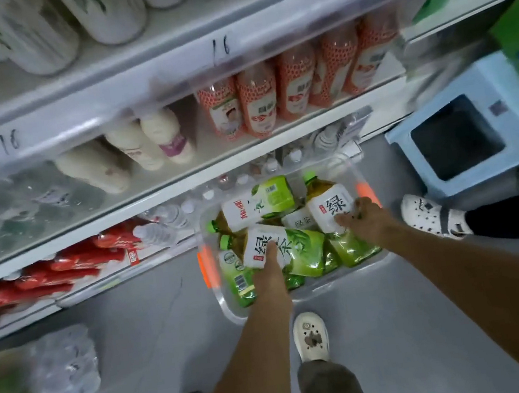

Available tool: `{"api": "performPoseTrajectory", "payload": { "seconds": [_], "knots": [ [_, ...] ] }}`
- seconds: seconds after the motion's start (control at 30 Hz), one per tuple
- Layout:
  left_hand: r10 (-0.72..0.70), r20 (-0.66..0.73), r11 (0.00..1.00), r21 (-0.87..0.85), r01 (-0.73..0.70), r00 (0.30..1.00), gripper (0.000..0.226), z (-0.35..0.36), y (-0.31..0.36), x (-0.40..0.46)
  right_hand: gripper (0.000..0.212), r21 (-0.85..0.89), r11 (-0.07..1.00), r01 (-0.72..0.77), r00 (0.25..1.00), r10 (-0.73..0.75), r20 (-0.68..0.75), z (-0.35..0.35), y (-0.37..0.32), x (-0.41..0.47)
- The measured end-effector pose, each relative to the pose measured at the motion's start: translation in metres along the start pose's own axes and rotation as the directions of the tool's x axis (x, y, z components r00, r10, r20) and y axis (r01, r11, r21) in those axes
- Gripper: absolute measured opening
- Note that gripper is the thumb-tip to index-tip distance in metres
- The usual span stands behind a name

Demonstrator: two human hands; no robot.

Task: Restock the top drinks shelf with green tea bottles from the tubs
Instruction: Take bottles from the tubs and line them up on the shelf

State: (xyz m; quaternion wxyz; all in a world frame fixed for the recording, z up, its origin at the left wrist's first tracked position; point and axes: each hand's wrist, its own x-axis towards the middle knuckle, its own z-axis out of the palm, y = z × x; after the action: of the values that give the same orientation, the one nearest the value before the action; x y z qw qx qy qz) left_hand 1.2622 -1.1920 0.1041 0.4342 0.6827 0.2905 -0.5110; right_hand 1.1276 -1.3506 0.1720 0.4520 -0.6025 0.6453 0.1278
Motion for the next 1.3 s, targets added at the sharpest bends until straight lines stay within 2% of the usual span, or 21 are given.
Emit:
{"api": "performPoseTrajectory", "payload": {
  "seconds": [0.13,0.17,0.23,0.33,0.47,0.5,0.57,0.6,0.63,0.67,0.73,0.8,0.9,0.93,1.03,1.13,1.23,1.3],
  "knots": [
    [-0.045,0.045,0.979,-0.195,0.053,0.998,0.068,0.016,0.024,-0.021,0.049,0.143,0.989,-0.049,0.997,0.039,0.071,0.004,-0.002,0.025],
    [-0.051,0.057,0.972,-0.226,0.063,0.997,0.064,0.018,0.024,-0.019,0.048,0.174,0.983,-0.061,0.995,0.046,0.09,0.004,-0.001,0.028],
    [-0.05,0.072,0.967,-0.246,0.066,0.996,0.066,0.018,0.025,-0.018,0.043,0.246,0.965,-0.093,0.988,0.059,0.141,0.003,0.001,0.033],
    [-0.069,0.046,0.967,-0.241,0.078,0.997,0.069,0.016,0.021,-0.015,0.049,0.276,0.955,-0.111,0.98,0.059,0.19,0.001,0.006,0.038],
    [-0.067,0.017,0.949,-0.306,0.069,0.998,0.1,0.015,0.022,-0.014,0.048,0.248,0.958,-0.141,0.971,0.086,0.222,0.003,0.01,0.037],
    [-0.059,0.01,0.941,-0.334,0.059,0.998,0.103,0.014,0.021,-0.011,0.052,0.204,0.967,-0.154,0.97,0.109,0.216,0.004,0.008,0.033],
    [-0.042,-0.023,0.924,-0.38,0.03,0.999,0.11,0.012,0.02,-0.006,0.081,0.159,0.976,-0.146,0.978,0.118,0.172,0.01,0.009,0.031],
    [-0.045,-0.035,0.926,-0.376,0.029,0.998,0.117,0.01,0.023,-0.01,0.094,0.171,0.974,-0.15,0.98,0.124,0.158,0.015,0.009,0.03],
    [-0.042,-0.051,0.929,-0.37,0.02,0.998,0.122,0.008,0.026,-0.016,0.097,0.206,0.968,-0.147,0.983,0.12,0.137,0.02,0.006,0.027],
    [-0.031,-0.061,0.933,-0.36,0.007,0.998,0.12,0.005,0.03,-0.024,0.091,0.221,0.966,-0.132,0.988,0.111,0.105,0.024,0.003,0.022],
    [0.029,-0.073,0.955,-0.292,-0.049,0.997,0.096,-0.004,0.034,-0.039,0.075,0.235,0.968,-0.087,0.996,0.081,0.033,0.028,-0.004,0.01],
    [0.111,-0.026,0.967,-0.227,-0.114,0.993,0.075,-0.017,0.035,-0.048,0.061,0.273,0.962,-0.023,1.0,0.022,0.007,0.028,-0.01,-0.003],
    [0.212,0.11,0.968,-0.161,-0.193,0.971,0.064,-0.047,0.042,-0.071,0.029,0.427,0.904,0.03,0.994,-0.074,0.085,0.02,-0.025,-0.037],
    [0.238,0.15,0.962,-0.169,-0.212,0.96,0.064,-0.059,0.045,-0.079,0.03,0.499,0.866,0.024,0.986,-0.103,0.132,0.018,-0.031,-0.051],
    [0.273,0.236,0.953,-0.196,-0.229,0.933,0.07,-0.097,0.062,-0.113,0.064,0.595,0.803,-0.038,0.955,-0.147,0.259,0.018,-0.053,-0.088],
    [0.273,0.311,0.949,-0.242,-0.202,0.91,0.084,-0.137,0.079,-0.149,0.063,0.622,0.778,-0.085,0.914,-0.187,0.359,0.027,-0.085,-0.13],
    [0.294,0.366,0.932,-0.313,-0.181,0.883,0.069,-0.187,0.098,-0.187,0.062,0.641,0.758,-0.12,0.876,-0.224,0.428,0.041,-0.12,-0.174],
    [0.339,0.394,0.904,-0.388,-0.179,0.855,0.069,-0.227,0.105,-0.211,0.057,0.626,0.773,-0.099,0.853,-0.258,0.454,0.051,-0.143,-0.208]
  ]
}}
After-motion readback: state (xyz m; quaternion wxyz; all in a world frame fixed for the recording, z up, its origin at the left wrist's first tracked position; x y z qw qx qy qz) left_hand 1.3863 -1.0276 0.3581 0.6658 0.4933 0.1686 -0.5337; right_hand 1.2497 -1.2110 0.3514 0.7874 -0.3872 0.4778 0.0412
